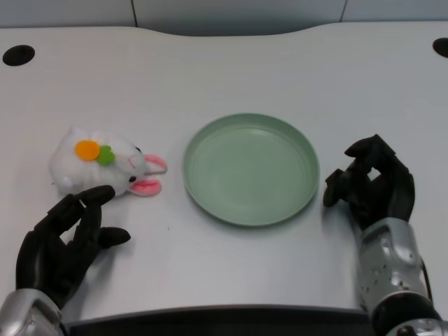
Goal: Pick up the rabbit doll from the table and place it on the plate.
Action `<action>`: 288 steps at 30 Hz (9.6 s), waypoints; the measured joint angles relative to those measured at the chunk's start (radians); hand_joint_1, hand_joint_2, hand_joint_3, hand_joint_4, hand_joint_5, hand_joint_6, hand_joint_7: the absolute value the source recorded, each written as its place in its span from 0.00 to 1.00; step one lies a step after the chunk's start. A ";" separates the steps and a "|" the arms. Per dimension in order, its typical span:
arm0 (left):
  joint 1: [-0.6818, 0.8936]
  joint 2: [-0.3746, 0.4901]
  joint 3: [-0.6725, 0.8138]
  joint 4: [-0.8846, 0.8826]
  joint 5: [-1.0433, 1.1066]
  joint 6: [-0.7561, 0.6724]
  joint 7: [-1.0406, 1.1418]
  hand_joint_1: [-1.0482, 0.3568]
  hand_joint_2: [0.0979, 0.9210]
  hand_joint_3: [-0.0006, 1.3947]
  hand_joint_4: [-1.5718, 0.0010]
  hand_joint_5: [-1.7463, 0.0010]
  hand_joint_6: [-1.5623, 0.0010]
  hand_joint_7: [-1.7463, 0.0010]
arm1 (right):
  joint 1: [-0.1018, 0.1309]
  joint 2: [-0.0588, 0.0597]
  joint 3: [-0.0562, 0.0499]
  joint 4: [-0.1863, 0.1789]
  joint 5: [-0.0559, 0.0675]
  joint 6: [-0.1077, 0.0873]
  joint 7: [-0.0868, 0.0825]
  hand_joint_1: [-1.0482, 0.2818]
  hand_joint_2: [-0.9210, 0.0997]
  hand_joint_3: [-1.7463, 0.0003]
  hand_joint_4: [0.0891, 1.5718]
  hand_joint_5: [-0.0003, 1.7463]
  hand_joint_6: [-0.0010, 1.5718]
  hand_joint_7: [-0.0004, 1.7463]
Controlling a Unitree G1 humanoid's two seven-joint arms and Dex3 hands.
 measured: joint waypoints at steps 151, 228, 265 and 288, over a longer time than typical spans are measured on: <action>-0.911 0.397 -1.007 1.062 1.309 -0.478 0.586 0.54 0.78 0.00 0.44 0.01 0.49 0.41 | 0.031 0.000 0.012 -0.075 0.002 0.019 -0.002 0.00 0.36 0.24 1.00 0.84 0.74 1.00; -1.111 0.100 -0.832 0.966 1.132 -0.575 0.348 0.60 0.95 0.05 0.42 0.00 0.60 0.00 | 0.024 0.012 0.010 -0.054 0.012 0.019 -0.010 0.00 0.37 0.24 1.00 0.83 0.74 1.00; -1.130 0.261 -0.685 0.854 0.919 -0.635 -0.078 0.00 1.00 0.08 1.00 1.00 1.00 1.00 | 0.016 0.003 0.009 -0.033 0.009 0.019 -0.015 0.00 0.38 0.23 1.00 0.84 0.74 1.00; -0.681 0.337 -0.251 0.641 0.418 -0.601 -0.108 0.22 1.00 0.18 0.80 0.88 0.82 0.95 | 0.015 0.001 0.013 -0.039 0.000 0.019 -0.001 0.00 0.36 0.24 1.00 0.84 0.74 1.00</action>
